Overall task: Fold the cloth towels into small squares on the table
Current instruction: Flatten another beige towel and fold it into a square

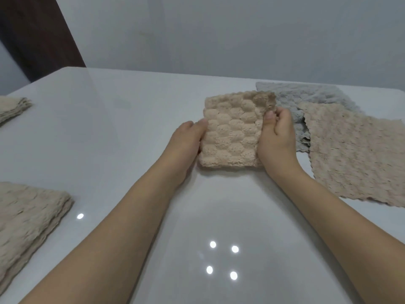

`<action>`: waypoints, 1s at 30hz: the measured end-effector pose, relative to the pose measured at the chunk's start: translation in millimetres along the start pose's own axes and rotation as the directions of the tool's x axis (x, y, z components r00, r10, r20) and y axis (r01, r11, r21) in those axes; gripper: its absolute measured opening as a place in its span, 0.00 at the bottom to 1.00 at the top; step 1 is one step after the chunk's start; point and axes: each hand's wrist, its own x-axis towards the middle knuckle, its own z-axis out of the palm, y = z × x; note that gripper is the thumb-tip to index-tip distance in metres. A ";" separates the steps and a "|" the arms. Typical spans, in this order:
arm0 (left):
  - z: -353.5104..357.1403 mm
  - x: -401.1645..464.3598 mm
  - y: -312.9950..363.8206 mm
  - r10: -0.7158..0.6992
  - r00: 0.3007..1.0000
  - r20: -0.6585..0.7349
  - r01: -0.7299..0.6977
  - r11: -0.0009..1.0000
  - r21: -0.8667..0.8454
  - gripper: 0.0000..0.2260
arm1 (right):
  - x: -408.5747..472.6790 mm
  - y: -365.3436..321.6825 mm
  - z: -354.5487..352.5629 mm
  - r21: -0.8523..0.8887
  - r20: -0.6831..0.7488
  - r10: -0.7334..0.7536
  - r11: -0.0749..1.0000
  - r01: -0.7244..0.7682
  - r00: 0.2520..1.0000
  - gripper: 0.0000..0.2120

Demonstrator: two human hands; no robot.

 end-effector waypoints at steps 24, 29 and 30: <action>-130.6 280.1 52.7 0.348 0.918 -0.189 -0.019 0.515 0.857 0.14 | 171.3 -48.3 253.3 -0.328 0.206 0.338 0.908 -0.261 0.918 0.14; -167.1 325.9 54.9 0.314 0.911 -0.268 0.089 0.484 0.870 0.13 | 203.2 -61.3 309.6 -0.431 0.254 0.298 0.887 -0.168 0.920 0.13; -169.5 331.1 54.9 0.311 0.908 -0.279 0.108 0.470 0.876 0.13 | 209.8 -61.6 316.7 -0.463 0.253 0.293 0.873 -0.150 0.922 0.13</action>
